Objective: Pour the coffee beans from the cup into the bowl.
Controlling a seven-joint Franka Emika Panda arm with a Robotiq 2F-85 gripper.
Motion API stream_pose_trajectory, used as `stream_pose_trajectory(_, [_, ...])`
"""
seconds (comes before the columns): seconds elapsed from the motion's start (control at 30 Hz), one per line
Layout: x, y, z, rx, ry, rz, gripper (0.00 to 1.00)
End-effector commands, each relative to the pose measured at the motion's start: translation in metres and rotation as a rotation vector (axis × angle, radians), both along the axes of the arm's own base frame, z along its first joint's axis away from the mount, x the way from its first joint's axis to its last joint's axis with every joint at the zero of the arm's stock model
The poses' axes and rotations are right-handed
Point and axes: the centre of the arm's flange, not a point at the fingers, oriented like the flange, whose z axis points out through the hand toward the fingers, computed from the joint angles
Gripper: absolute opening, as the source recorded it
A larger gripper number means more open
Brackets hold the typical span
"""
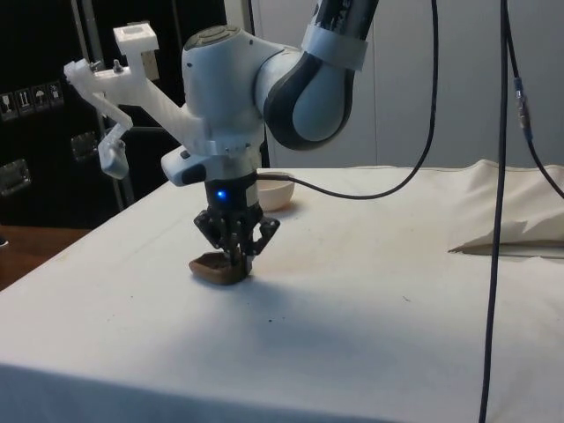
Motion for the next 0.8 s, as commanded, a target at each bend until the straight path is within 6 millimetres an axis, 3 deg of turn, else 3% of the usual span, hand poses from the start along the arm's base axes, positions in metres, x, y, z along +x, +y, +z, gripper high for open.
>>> stream_pose_trajectory(0.0, [0.001,-0.001,0.002,-0.006,-0.015,-0.001,0.09])
stream_pose_trajectory(0.1, [0.001,0.001,0.003,-0.006,-0.012,0.000,0.00])
stream_pose_trajectory(0.43, [0.000,0.002,0.001,0.001,-0.003,0.001,0.00])
stream_pose_trajectory(0.77, [0.004,-0.001,0.029,-0.006,-0.017,-0.021,0.00])
